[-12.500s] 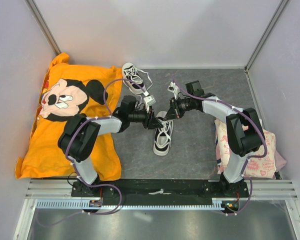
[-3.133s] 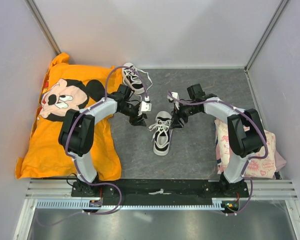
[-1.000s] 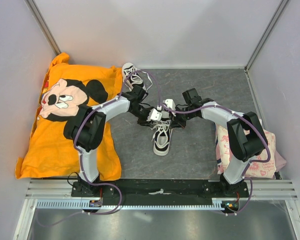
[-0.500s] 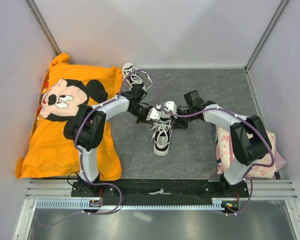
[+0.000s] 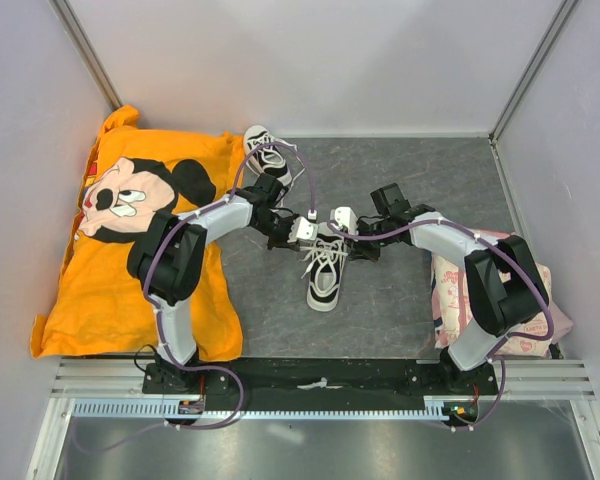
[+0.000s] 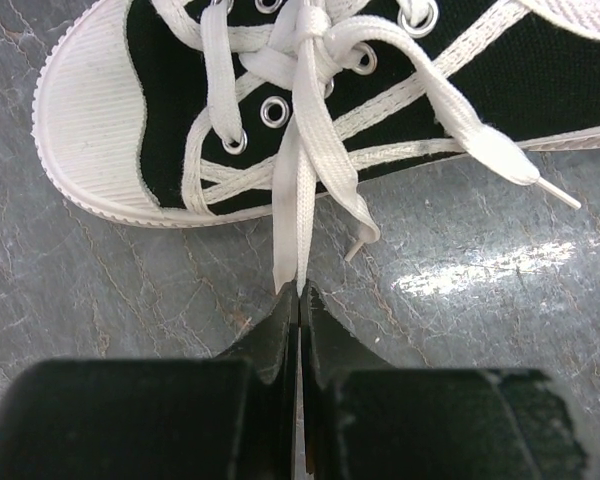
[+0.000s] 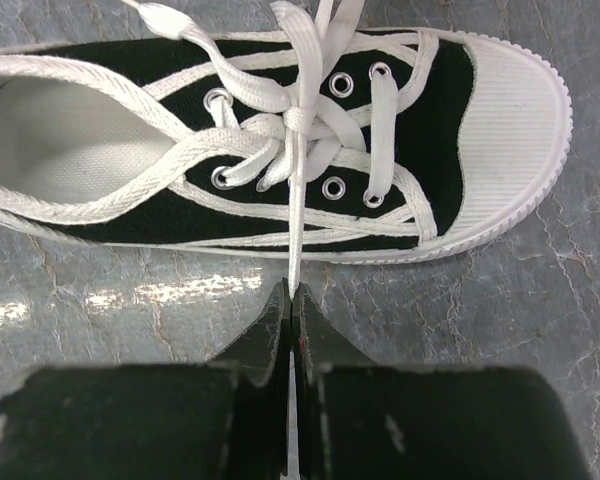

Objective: Tie the shoes

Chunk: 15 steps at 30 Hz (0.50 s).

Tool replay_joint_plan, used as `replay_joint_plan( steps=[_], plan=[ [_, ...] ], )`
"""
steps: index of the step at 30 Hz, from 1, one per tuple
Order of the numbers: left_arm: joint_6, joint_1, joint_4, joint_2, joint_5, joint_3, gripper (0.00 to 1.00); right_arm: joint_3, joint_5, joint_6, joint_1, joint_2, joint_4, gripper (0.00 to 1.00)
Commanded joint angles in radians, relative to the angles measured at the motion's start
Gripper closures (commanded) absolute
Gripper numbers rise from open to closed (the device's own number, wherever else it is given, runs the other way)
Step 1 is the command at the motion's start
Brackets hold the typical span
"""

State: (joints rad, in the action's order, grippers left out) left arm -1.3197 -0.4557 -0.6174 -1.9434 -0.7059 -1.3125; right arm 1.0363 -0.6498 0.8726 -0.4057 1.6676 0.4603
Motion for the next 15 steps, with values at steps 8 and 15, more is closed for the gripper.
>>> replay_joint_plan(
  steps=[8,15],
  plan=[
    [0.022,0.008,0.035,0.043,0.042,0.009,0.99,-0.012,0.059,0.058,0.025,-0.025,0.074,1.00],
    [0.008,0.014,0.027,0.043,0.039,0.004,0.98,0.001,0.056,0.068,0.028,-0.016,0.081,1.00]
  ],
)
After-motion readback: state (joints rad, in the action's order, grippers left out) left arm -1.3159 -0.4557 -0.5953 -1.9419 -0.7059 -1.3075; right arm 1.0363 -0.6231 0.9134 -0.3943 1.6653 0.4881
